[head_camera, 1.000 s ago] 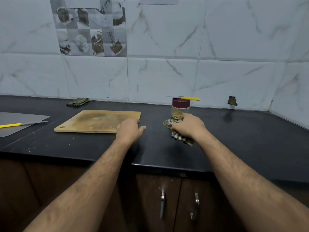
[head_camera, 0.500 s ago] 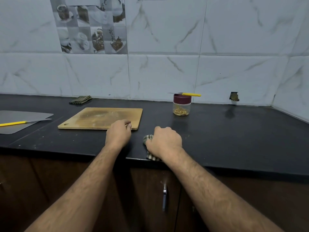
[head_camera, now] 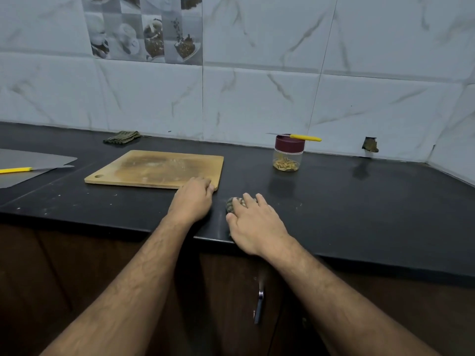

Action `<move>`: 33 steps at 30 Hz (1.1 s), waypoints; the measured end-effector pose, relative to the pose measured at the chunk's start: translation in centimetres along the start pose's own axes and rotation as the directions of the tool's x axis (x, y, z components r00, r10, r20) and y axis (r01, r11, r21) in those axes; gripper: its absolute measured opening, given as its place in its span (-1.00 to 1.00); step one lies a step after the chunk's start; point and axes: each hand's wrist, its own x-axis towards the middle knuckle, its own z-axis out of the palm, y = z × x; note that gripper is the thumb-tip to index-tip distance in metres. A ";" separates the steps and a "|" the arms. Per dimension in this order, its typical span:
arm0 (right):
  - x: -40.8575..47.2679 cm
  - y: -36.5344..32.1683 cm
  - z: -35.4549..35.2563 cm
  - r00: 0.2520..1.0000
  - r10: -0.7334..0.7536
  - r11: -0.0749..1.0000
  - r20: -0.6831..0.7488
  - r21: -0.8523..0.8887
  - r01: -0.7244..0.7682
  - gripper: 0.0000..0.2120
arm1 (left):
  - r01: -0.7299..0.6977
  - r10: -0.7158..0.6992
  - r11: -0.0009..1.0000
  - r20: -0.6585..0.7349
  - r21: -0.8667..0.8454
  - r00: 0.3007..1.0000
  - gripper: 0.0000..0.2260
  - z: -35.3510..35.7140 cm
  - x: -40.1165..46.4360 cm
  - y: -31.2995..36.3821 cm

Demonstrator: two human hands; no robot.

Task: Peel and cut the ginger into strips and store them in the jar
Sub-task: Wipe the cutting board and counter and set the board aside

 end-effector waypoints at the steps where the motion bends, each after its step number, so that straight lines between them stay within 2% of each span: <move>1: 1.4 0.0 0.2 1.000 0.011 1.000 0.027 -0.017 -0.010 -0.43 | 0.002 -0.004 0.999 0.034 0.037 0.999 -0.71 0.3 0.2 -0.2; 4: 6.7 1.3 0.9 0.996 0.066 0.994 0.058 -0.087 -0.060 -0.30 | 0.007 -0.019 0.990 0.090 0.139 0.996 -0.70 0.7 0.6 -0.7; 7: 9.6 4.0 -0.2 0.973 0.205 0.977 0.107 -0.073 -0.198 -0.42 | 0.022 -0.037 0.989 0.100 0.148 0.994 -0.70 0.6 0.3 -0.9; 10: 9.2 5.3 -0.1 0.968 0.230 0.973 0.101 -0.063 -0.224 -0.43 | 0.023 -0.035 0.990 0.086 0.138 0.996 -0.70 0.4 0.2 -0.9; 12: 6.7 4.3 -0.1 0.978 0.172 0.985 0.116 -0.056 -0.166 -0.45 | 0.026 -0.036 0.992 0.080 0.125 0.996 -0.70 0.5 0.2 -0.7; 14: 2.6 3.1 -0.2 0.999 0.032 0.999 0.043 -0.012 -0.032 -0.57 | 0.023 -0.034 0.991 0.082 0.133 0.996 -0.69 0.6 0.1 -0.5; 16: -1.9 2.7 -1.1 0.991 -0.131 0.991 -0.024 -0.024 0.130 -0.59 | 0.004 -0.018 0.987 0.087 0.159 0.996 -0.68 0.6 0.0 -0.4; 17: -3.6 3.3 -1.6 0.990 -0.143 0.989 -0.003 -0.028 0.143 -0.59 | 0.003 -0.018 0.986 0.091 0.166 0.996 -0.67 0.5 -0.2 -0.3; 19: -4.4 6.2 -2.5 0.998 -0.067 0.995 0.007 -0.072 0.067 -0.57 | -0.004 -0.013 0.985 0.099 0.170 0.995 -0.66 0.4 -0.4 -0.1; 22: -0.5 11.7 -2.8 0.996 0.078 0.982 0.039 -0.175 -0.070 -0.57 | -0.026 0.010 0.985 0.092 0.172 0.996 -0.65 0.3 -0.5 0.3; 24: 3.1 12.7 -2.9 0.973 0.221 0.967 0.067 -0.146 -0.210 -0.53 | -0.031 0.015 0.984 0.092 0.177 0.996 -0.65 0.3 -0.8 0.5; 25: 4.6 12.3 -2.2 0.973 0.221 0.966 0.061 -0.153 -0.210 -0.49 | -0.038 0.021 0.983 0.094 0.179 0.995 -0.64 0.3 -0.9 0.6; 27: 5.3 9.7 -1.1 0.991 0.098 0.976 0.093 -0.202 -0.078 -0.43 | -0.045 0.031 0.985 0.084 0.169 0.996 -0.64 0.3 -0.9 0.7; 29: 2.3 7.3 -0.9 0.995 -0.086 0.975 0.055 -0.201 0.095 -0.51 | -0.044 0.031 0.987 0.084 0.156 0.996 -0.63 0.4 -0.7 0.3; 31: -2.3 7.9 -1.4 0.970 -0.244 0.944 -0.007 -0.229 0.236 -0.60 | -0.051 0.039 0.990 0.090 0.131 0.995 -0.63 0.7 -0.4 0.1; 33: -4.2 10.9 -2.2 0.990 -0.133 0.977 -0.055 -0.177 0.121 -0.60 | -0.058 0.048 0.993 0.098 0.104 0.994 -0.63 0.8 -0.3 0.2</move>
